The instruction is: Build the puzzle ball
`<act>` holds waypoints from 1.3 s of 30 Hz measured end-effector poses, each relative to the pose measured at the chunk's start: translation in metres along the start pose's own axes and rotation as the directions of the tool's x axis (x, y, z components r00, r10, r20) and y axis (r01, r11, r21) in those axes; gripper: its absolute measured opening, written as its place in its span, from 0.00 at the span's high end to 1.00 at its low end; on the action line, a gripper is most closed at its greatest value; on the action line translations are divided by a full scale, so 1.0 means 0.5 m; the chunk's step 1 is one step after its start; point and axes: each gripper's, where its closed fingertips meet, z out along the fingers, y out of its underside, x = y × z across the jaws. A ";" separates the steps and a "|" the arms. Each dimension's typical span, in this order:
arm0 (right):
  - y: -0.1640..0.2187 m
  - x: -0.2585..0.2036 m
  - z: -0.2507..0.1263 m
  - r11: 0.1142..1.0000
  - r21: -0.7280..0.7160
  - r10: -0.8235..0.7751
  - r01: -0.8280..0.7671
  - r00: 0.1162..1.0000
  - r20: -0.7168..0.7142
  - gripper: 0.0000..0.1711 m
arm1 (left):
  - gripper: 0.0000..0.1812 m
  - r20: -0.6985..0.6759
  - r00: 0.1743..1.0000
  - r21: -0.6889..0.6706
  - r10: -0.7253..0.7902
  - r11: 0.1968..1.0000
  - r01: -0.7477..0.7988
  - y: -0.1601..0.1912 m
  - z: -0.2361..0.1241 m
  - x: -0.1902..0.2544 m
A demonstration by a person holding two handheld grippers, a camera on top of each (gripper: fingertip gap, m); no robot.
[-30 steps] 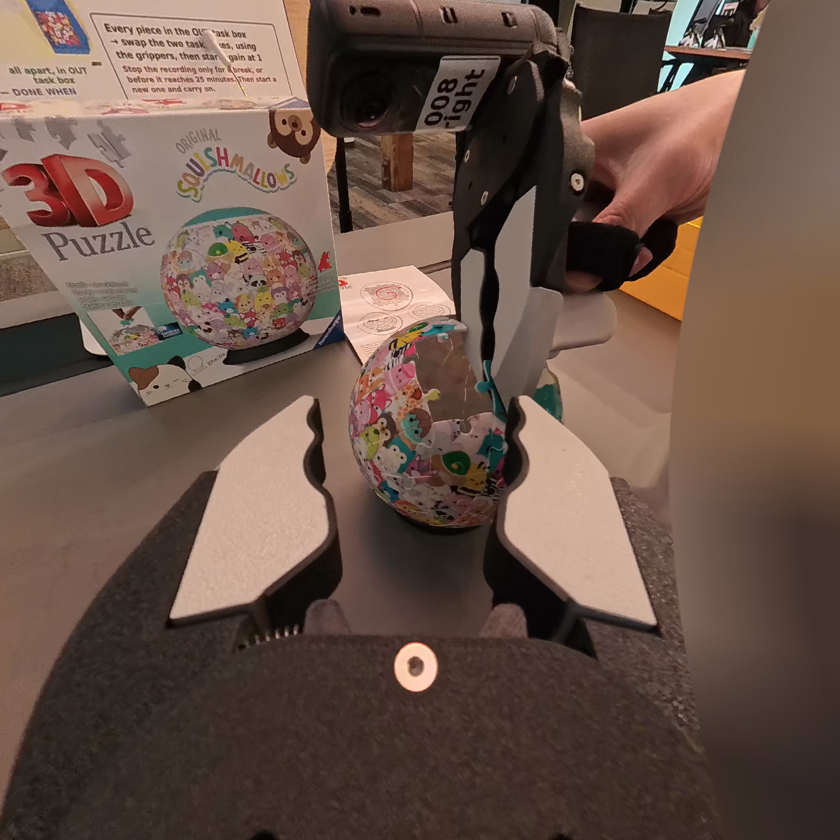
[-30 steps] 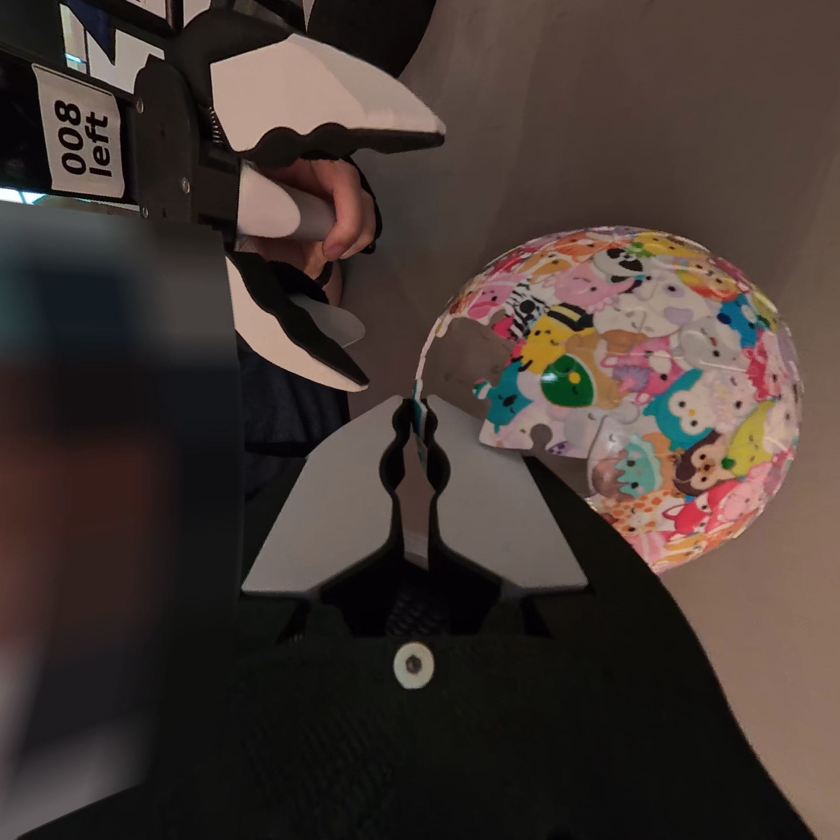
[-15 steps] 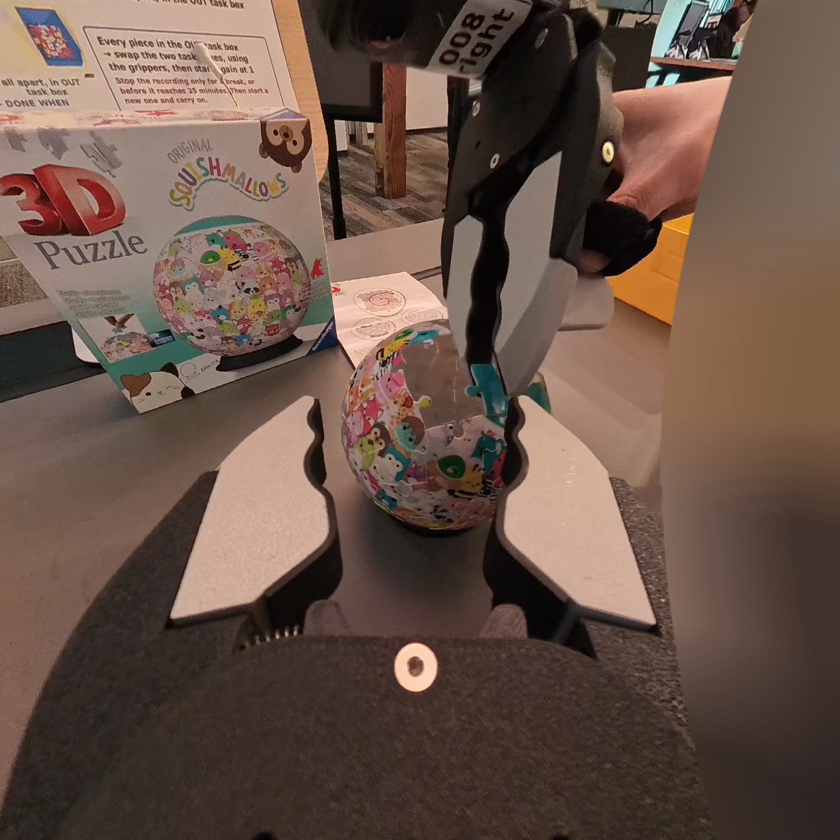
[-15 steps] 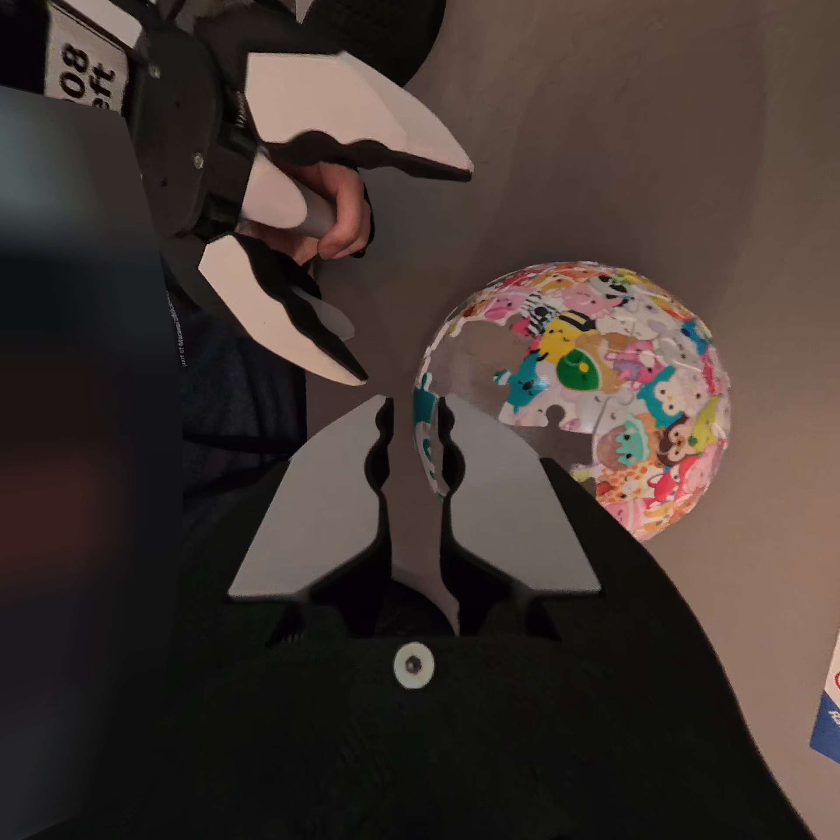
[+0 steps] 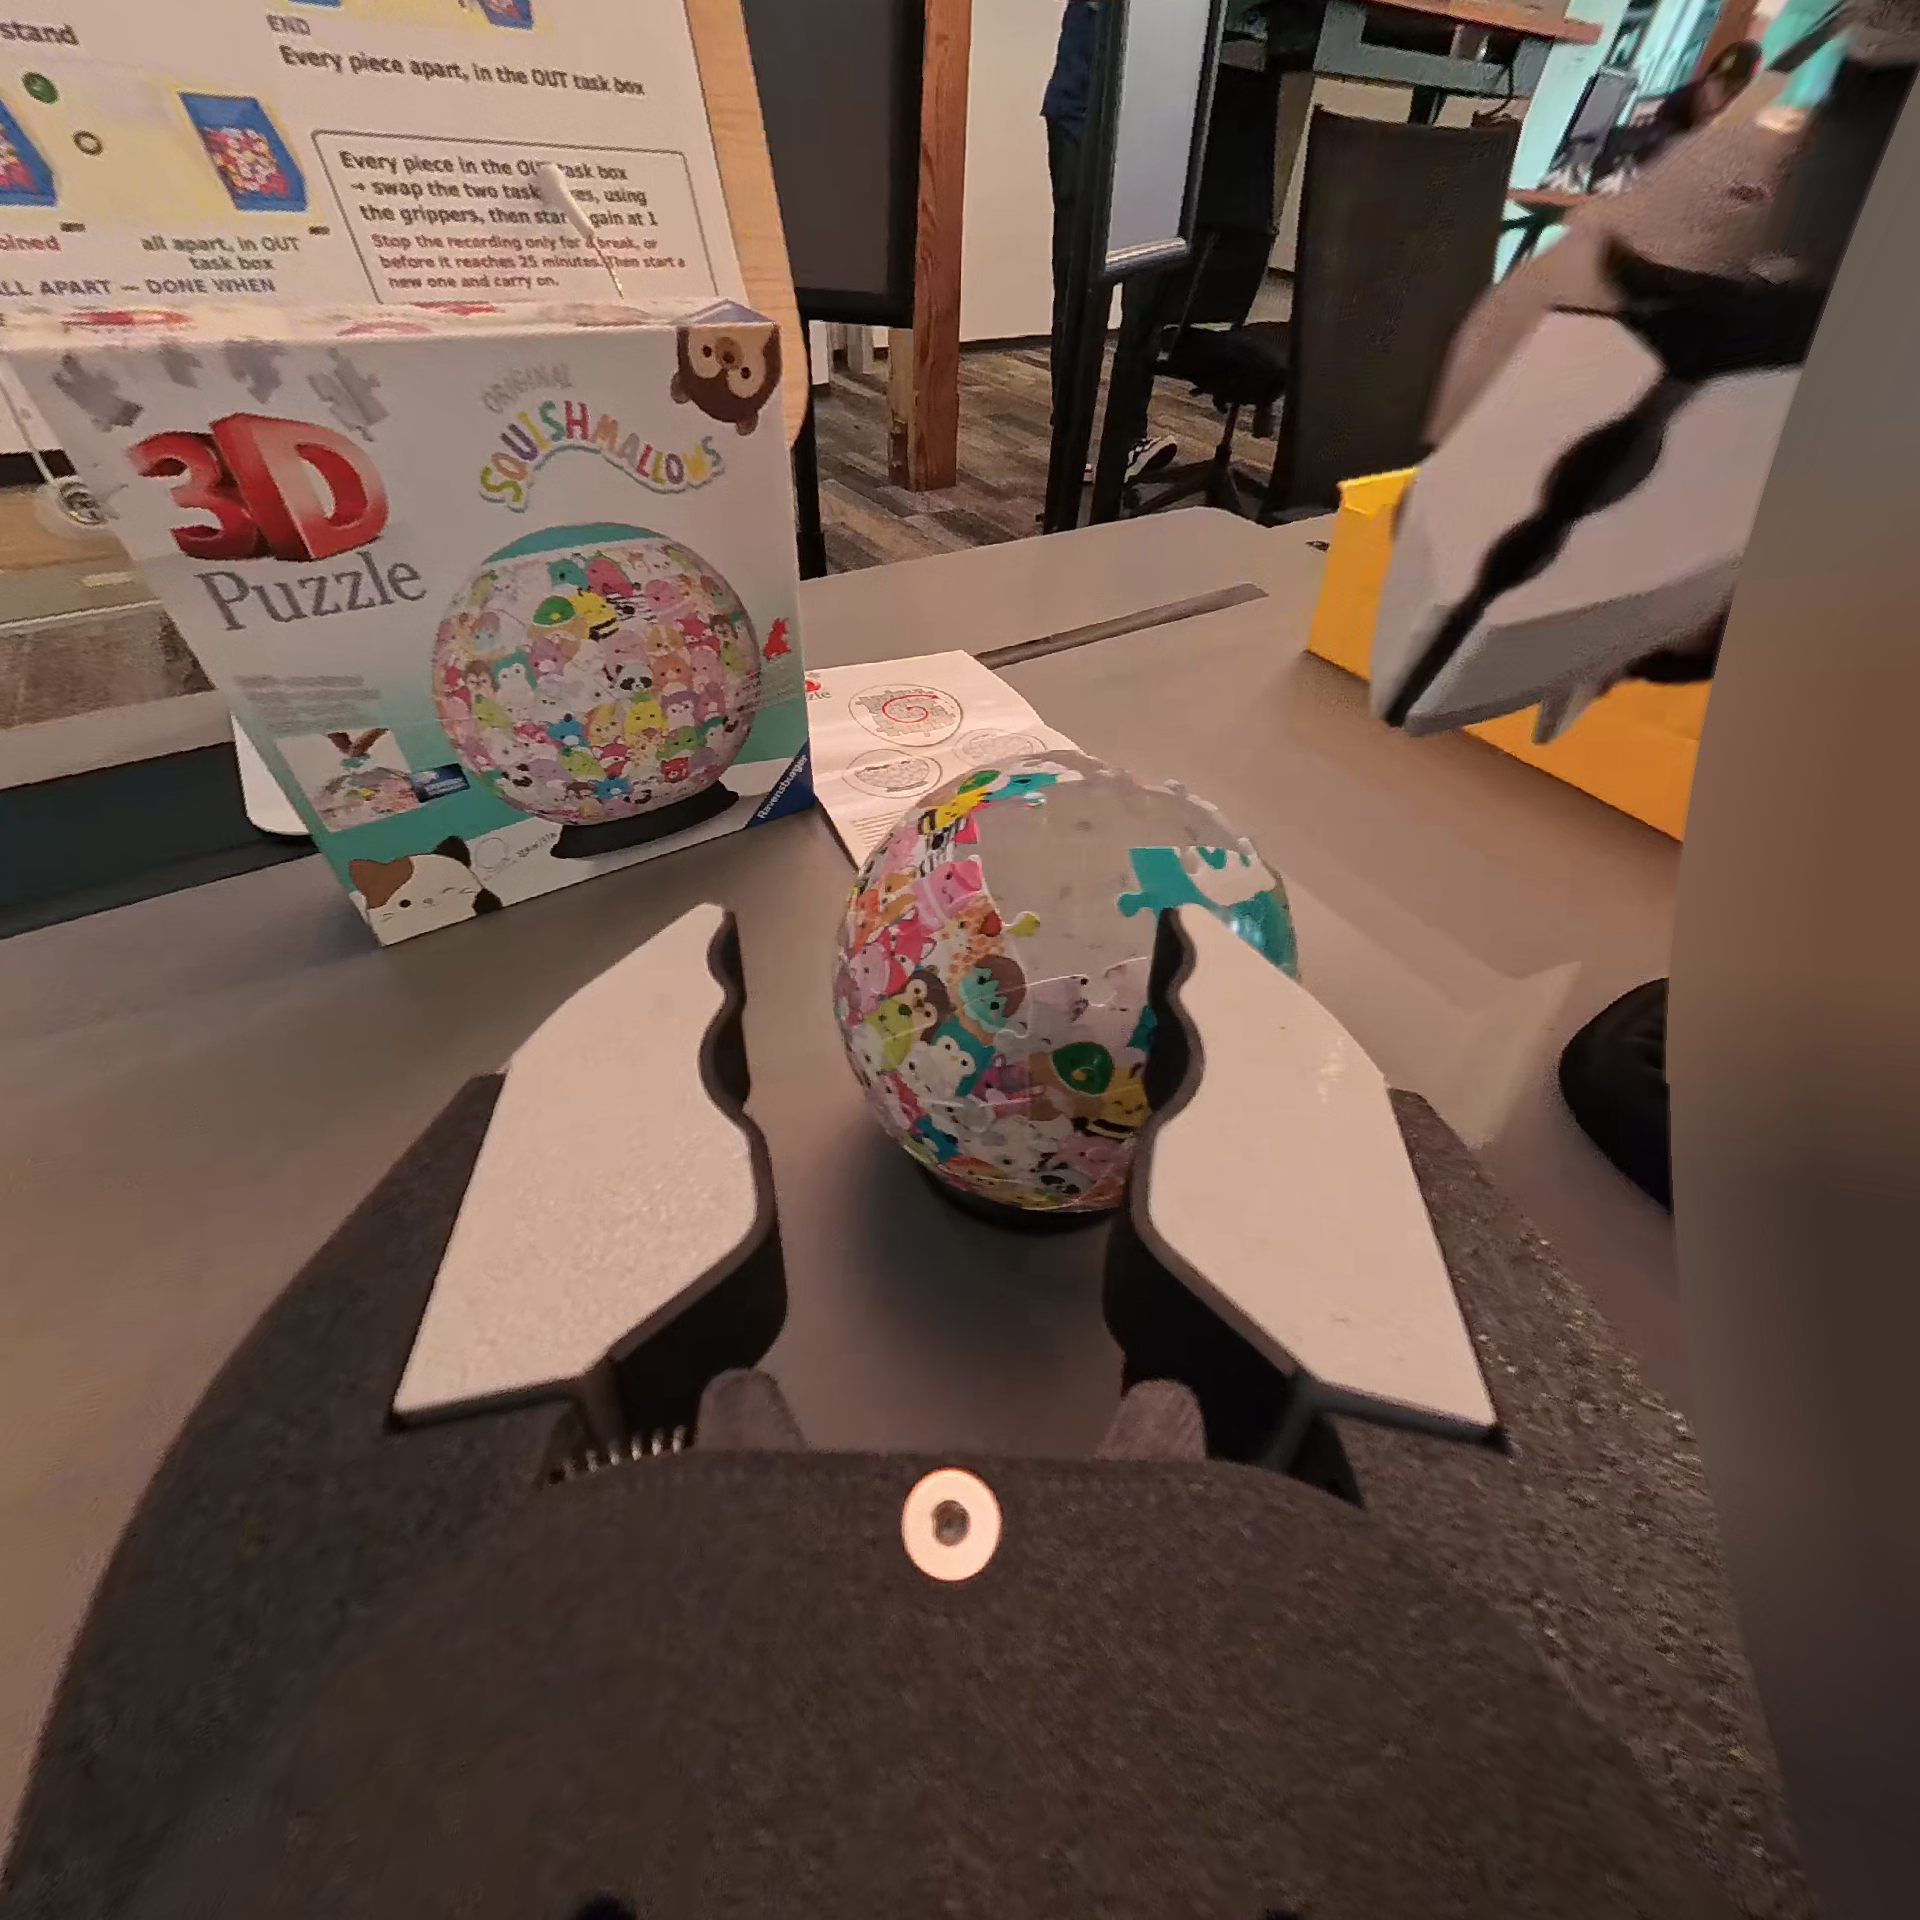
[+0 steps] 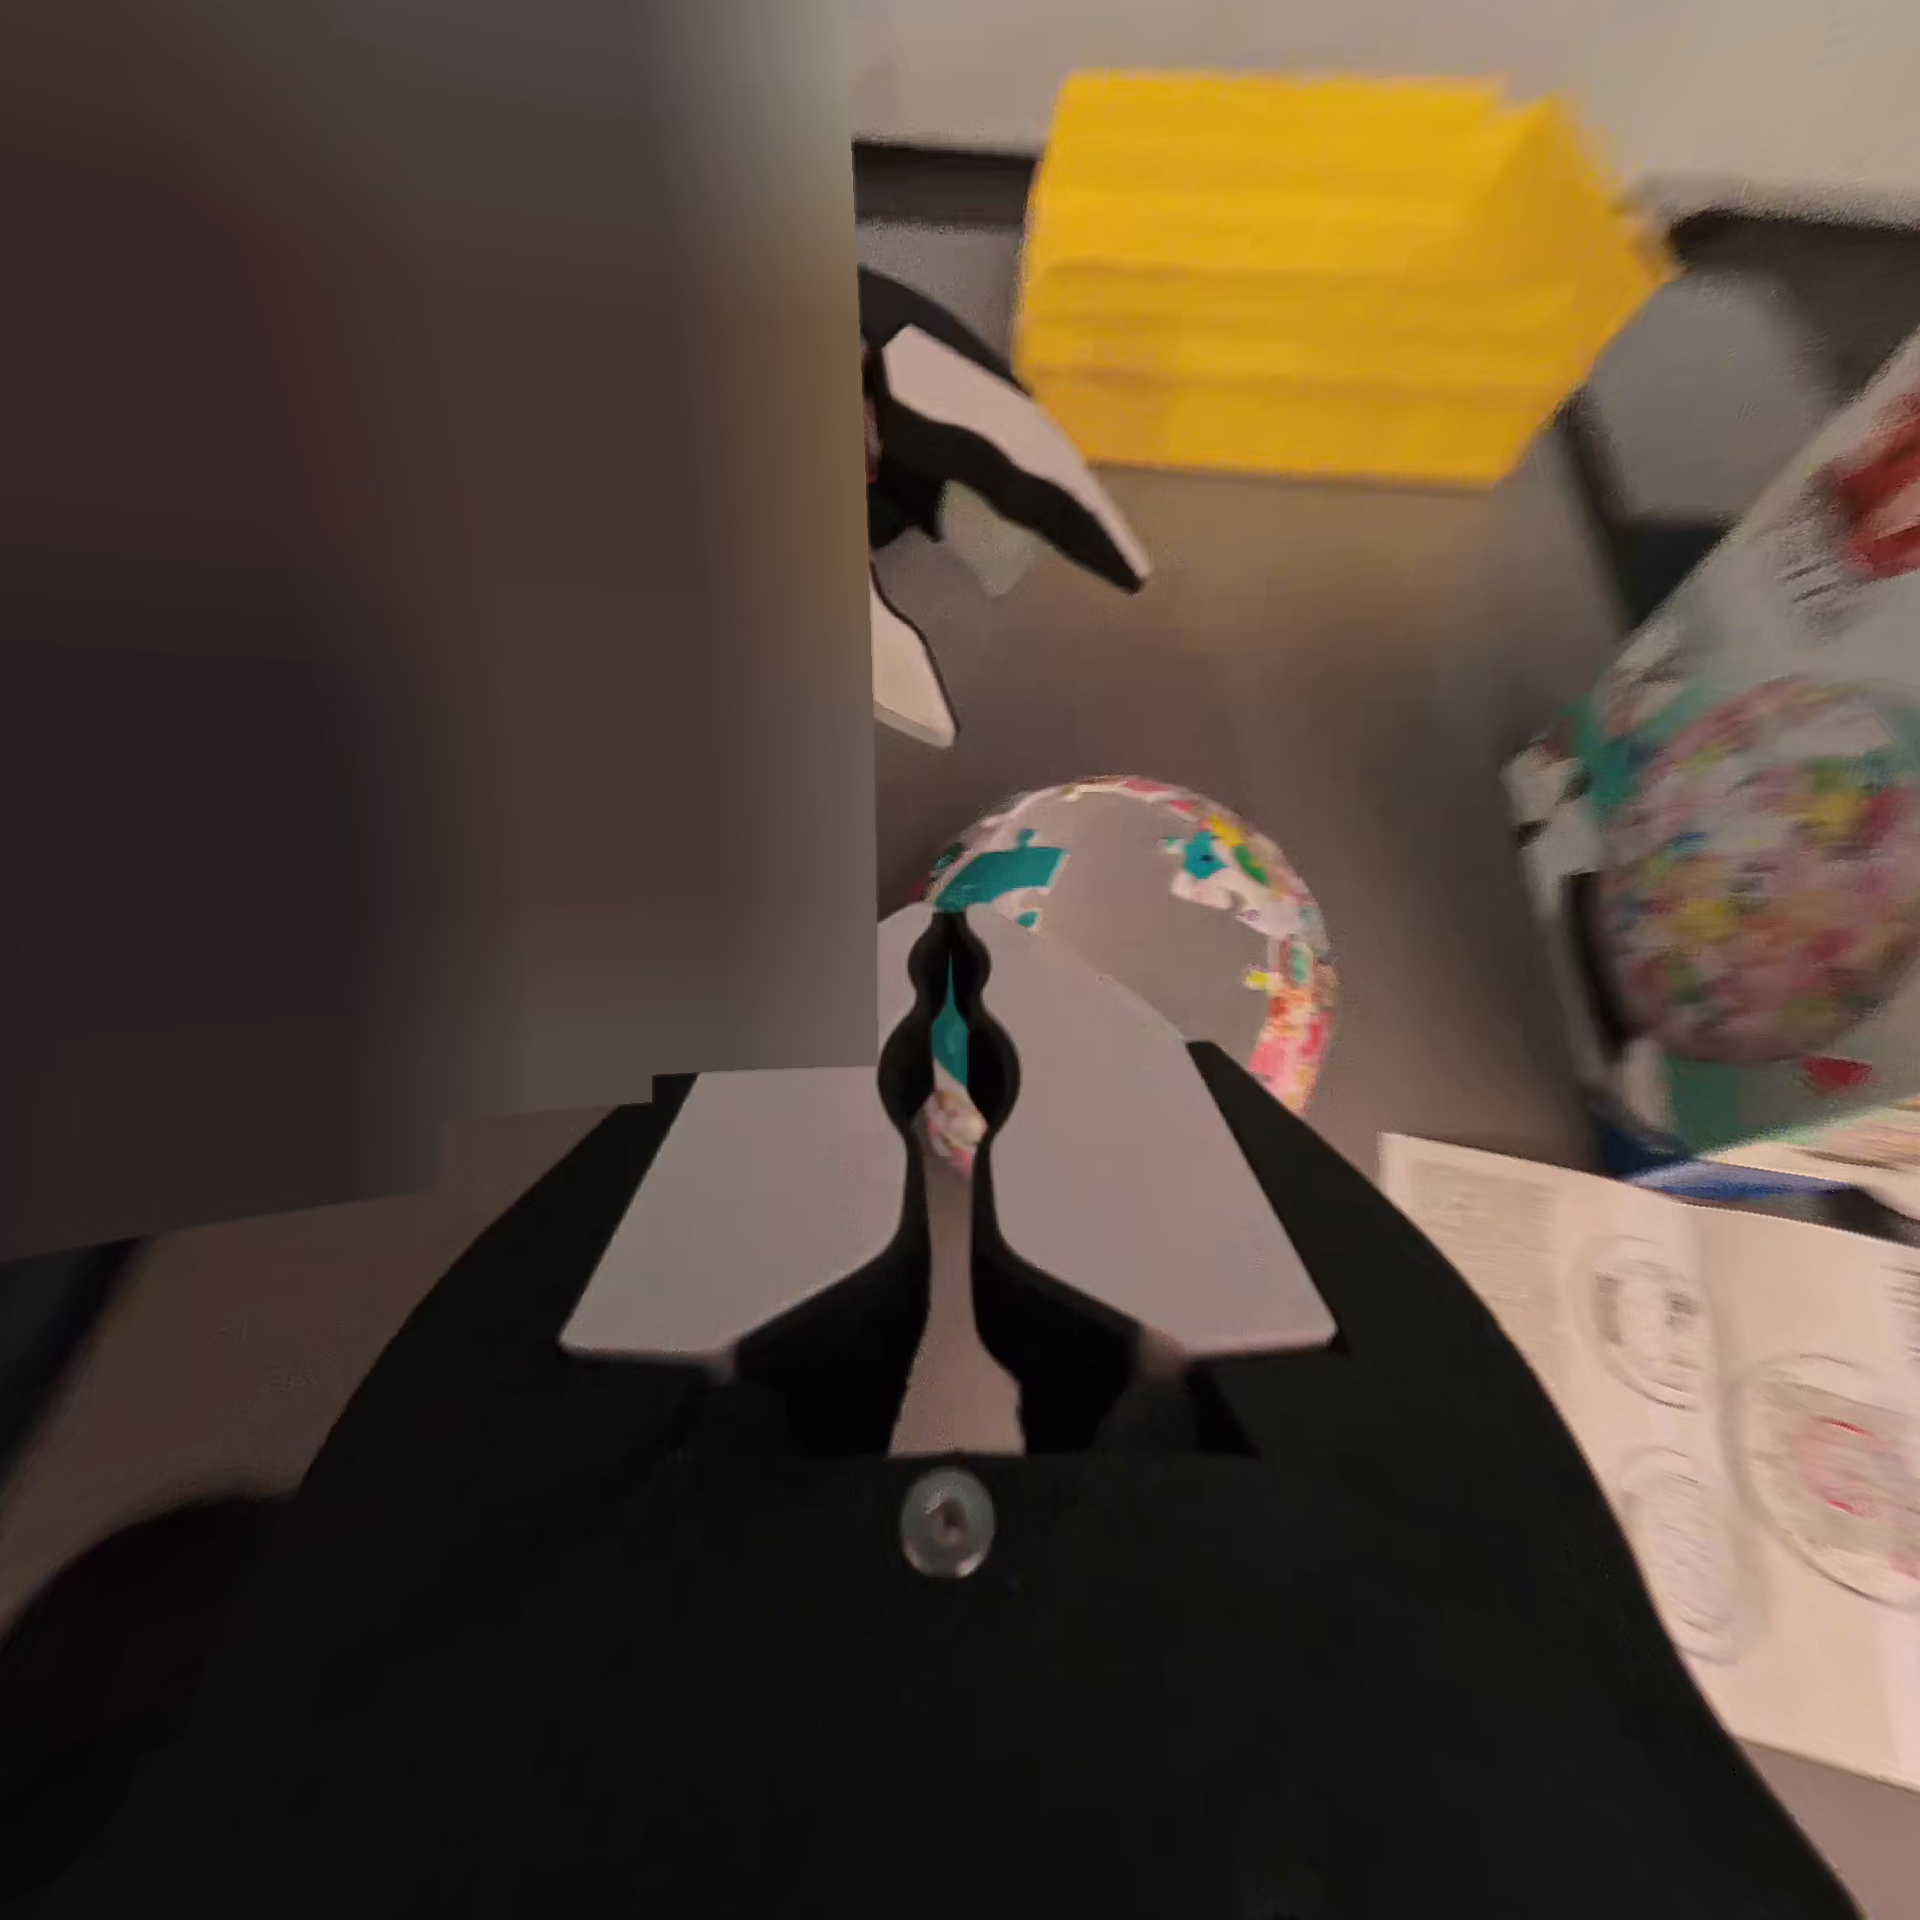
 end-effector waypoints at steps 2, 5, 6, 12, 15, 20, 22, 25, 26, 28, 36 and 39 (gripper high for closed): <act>0.013 -0.007 0.000 0.994 0.043 -0.092 0.098 0.987 -0.135 1.00 | 0.59 0.014 1.000 -0.025 0.000 1.000 0.000 0.009 0.003 -0.009; 0.040 -0.024 0.017 0.992 0.053 -0.097 0.111 0.970 -0.224 1.00 | 0.59 0.035 0.999 -0.050 -0.013 0.999 0.014 0.022 0.005 -0.024; 0.047 -0.034 0.025 0.993 0.075 -0.069 0.086 0.975 -0.211 1.00 | 0.59 0.035 0.999 -0.047 -0.022 0.999 0.024 0.023 0.004 -0.028; 0.094 -0.032 0.039 0.994 0.083 -0.040 0.072 0.943 -0.330 1.00 | 0.59 0.001 0.999 -0.075 -0.048 0.996 0.048 0.036 0.005 -0.034; 0.122 -0.031 0.051 0.997 0.071 0.020 0.005 0.940 -0.341 0.99 | 0.59 0.036 0.999 -0.091 -0.037 0.995 0.041 0.043 0.004 -0.054; 0.145 -0.028 0.061 0.998 0.057 0.057 -0.039 0.928 -0.369 0.99 | 0.61 0.028 0.998 -0.091 -0.047 0.995 0.050 0.025 0.004 -0.088; 0.149 -0.021 0.057 0.998 0.053 0.054 -0.036 0.916 -0.397 0.99 | 0.61 0.018 0.999 -0.114 -0.040 0.993 0.042 0.028 0.012 -0.105; 0.155 -0.014 0.054 0.996 0.056 0.084 -0.067 0.911 -0.405 0.99 | 0.61 -0.023 0.998 -0.148 -0.059 0.988 0.055 0.039 0.029 -0.123; 0.156 -0.010 0.052 0.995 0.061 0.092 -0.074 0.906 -0.413 0.99 | 0.61 -0.033 0.997 -0.158 -0.064 0.986 0.058 0.043 0.035 -0.130; 0.157 -0.005 0.048 0.995 0.065 0.101 -0.081 0.904 -0.415 0.99 | 0.61 -0.046 0.997 -0.179 -0.064 0.982 0.055 0.054 0.049 -0.145; 0.168 0.021 0.036 0.990 0.049 0.142 -0.134 0.891 -0.432 0.99 | 0.61 -0.145 0.984 -0.243 -0.099 0.968 0.062 0.090 0.084 -0.141; 0.174 0.026 0.031 0.986 0.046 0.163 -0.159 0.882 -0.443 0.95 | 0.62 -0.167 0.982 -0.256 -0.091 0.966 0.046 0.099 0.091 -0.129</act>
